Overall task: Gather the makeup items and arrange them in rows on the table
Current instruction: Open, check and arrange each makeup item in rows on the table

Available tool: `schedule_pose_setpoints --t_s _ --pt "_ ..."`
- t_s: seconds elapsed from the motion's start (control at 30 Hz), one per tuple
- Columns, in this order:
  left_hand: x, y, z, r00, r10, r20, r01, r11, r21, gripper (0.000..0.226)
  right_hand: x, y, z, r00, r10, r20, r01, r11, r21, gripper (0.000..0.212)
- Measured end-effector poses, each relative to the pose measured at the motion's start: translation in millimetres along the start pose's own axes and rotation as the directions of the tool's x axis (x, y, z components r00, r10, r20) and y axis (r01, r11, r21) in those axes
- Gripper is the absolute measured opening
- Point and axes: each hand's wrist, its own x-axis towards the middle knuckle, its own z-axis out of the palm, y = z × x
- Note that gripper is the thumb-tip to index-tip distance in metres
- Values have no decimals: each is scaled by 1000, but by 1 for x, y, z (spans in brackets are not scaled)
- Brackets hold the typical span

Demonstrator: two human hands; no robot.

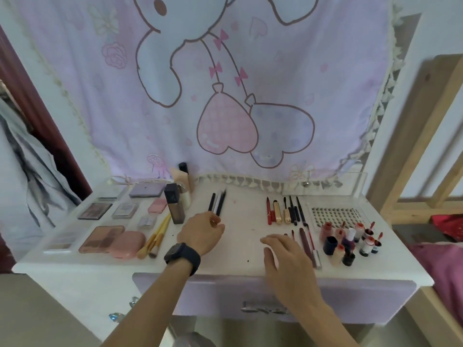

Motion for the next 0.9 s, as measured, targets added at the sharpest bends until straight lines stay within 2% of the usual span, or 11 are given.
schedule_pose_setpoints --t_s 0.13,0.27,0.53,0.7,0.9 --pt "12 -9 -1 1000 9 -24 -8 998 54 30 27 -3 37 978 53 201 -45 998 -41 41" --pt "23 -4 6 999 38 -34 -33 991 131 28 40 8 57 910 160 383 -143 987 -72 68" --pt "33 4 22 998 36 -48 -19 949 313 27 36 21 64 914 158 374 -143 987 -67 67" --pt "33 8 24 997 -10 -74 32 952 303 18 36 21 61 910 147 388 -138 989 -53 67" --pt "28 8 17 996 -82 -34 88 959 270 19 36 18 61 909 157 386 -148 988 -53 69"
